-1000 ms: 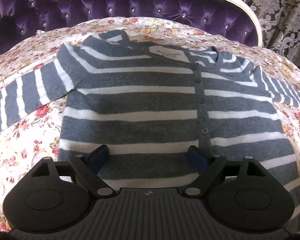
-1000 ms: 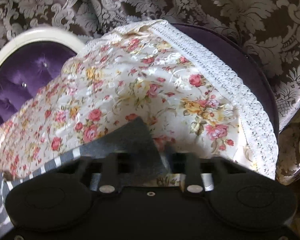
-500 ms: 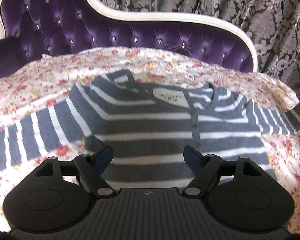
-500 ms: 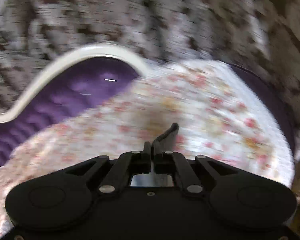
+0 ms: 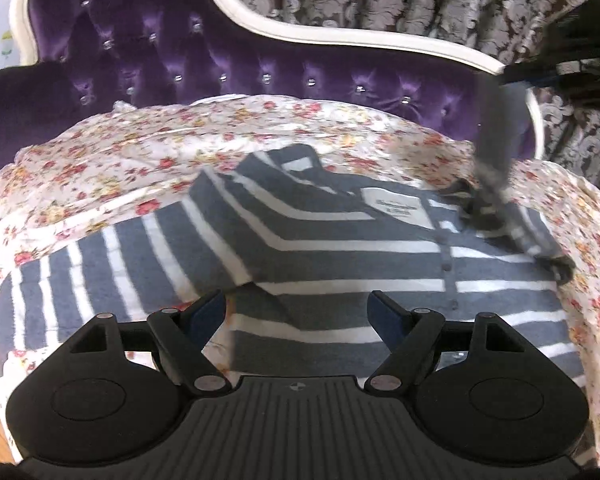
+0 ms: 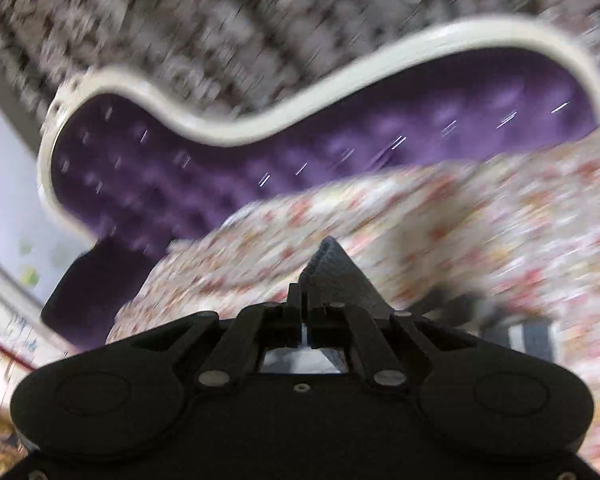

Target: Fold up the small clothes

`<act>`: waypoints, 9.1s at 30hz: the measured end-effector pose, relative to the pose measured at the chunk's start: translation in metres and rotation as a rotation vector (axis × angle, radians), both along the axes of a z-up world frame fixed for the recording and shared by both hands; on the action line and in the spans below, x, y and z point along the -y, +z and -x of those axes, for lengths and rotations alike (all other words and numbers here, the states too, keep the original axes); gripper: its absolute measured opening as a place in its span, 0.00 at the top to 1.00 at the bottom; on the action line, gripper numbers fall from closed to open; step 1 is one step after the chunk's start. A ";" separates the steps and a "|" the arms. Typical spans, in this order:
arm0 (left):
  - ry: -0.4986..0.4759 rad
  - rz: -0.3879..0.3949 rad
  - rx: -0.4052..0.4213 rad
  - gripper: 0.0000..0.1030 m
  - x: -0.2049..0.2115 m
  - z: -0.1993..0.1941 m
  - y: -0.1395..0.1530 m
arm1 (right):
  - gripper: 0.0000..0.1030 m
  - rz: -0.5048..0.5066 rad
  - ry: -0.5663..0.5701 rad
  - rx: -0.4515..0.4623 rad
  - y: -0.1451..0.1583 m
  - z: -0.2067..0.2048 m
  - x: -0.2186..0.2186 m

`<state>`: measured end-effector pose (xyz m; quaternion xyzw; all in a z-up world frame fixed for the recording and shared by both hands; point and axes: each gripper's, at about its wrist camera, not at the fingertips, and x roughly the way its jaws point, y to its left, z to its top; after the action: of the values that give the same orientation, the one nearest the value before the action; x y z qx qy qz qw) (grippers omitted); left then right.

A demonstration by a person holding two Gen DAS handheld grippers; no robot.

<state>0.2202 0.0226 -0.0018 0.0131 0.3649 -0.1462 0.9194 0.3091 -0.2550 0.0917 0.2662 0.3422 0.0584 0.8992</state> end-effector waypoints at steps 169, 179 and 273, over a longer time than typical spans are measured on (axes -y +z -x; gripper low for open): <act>-0.316 0.222 0.046 0.55 0.090 -0.053 -0.002 | 0.39 0.092 -0.142 0.136 -0.104 0.081 0.051; 0.032 0.162 -0.039 0.55 -0.018 -0.089 -0.036 | 0.39 0.139 -0.116 0.098 -0.116 0.073 0.043; 0.058 0.131 0.015 0.20 -0.047 -0.095 -0.028 | 0.91 0.198 -0.079 -0.058 -0.122 0.066 0.064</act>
<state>0.3156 0.0691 -0.0296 -0.0567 0.3480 -0.1431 0.9248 0.2436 -0.3189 -0.0299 0.1908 0.3614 -0.0191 0.9125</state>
